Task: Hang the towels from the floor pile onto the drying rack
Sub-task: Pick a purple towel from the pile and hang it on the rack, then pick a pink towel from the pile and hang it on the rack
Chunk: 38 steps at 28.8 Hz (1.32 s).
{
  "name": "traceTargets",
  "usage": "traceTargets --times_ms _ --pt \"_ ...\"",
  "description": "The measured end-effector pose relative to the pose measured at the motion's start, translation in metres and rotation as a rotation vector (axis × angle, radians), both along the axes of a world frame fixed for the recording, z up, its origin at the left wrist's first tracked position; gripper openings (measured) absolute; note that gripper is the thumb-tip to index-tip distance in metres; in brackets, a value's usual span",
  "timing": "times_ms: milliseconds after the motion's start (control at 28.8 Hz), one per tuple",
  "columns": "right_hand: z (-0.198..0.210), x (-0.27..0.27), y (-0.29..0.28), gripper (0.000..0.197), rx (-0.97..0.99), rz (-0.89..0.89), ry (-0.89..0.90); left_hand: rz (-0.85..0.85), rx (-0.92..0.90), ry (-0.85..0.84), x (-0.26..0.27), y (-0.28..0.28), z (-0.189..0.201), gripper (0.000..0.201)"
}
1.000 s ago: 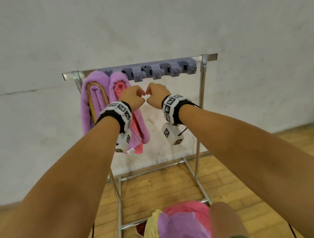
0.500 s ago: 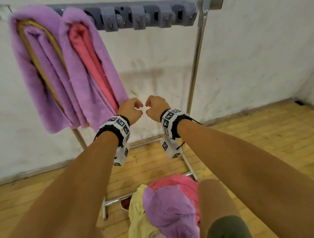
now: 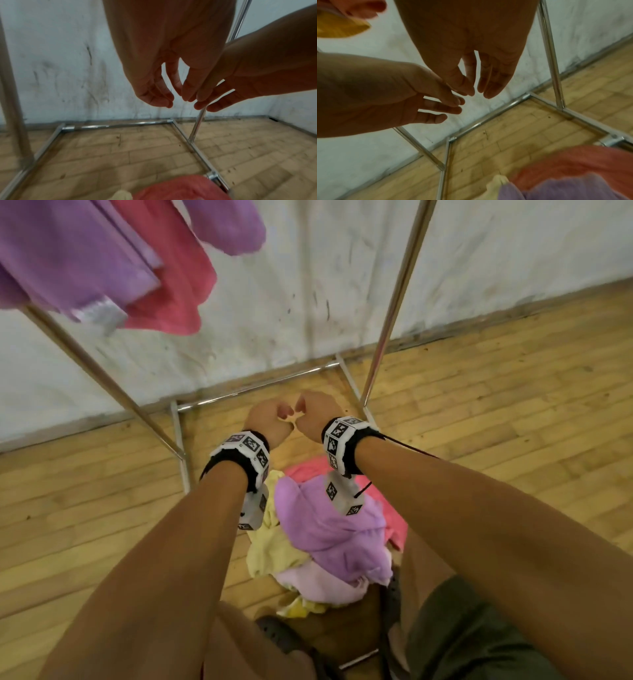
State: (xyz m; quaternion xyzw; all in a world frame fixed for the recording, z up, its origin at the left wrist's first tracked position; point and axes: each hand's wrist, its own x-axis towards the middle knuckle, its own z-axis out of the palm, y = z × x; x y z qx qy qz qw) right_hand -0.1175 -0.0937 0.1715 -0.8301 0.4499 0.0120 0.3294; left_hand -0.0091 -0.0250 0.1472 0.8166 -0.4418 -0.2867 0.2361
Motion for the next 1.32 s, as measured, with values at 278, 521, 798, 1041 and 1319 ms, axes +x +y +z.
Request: traceTargets --times_ms 278,521,798,1041,1319 --pt "-0.116 -0.007 0.023 0.030 0.181 -0.004 0.155 0.055 0.188 0.099 -0.017 0.022 -0.125 0.025" --pt "-0.196 -0.021 0.048 0.027 0.300 0.028 0.228 0.124 0.339 0.192 -0.030 0.067 -0.219 0.031" --pt "-0.246 -0.031 0.071 0.035 0.414 -0.012 0.291 0.265 0.429 0.342 -0.044 0.094 -0.271 0.059" --pt "-0.262 -0.032 0.079 0.042 0.503 -0.115 0.299 0.391 0.378 0.529 -0.045 0.091 -0.284 0.071" --pt "-0.240 -0.030 0.068 0.036 0.508 -0.215 0.063 0.365 0.211 0.599 -0.036 0.068 -0.245 0.044"
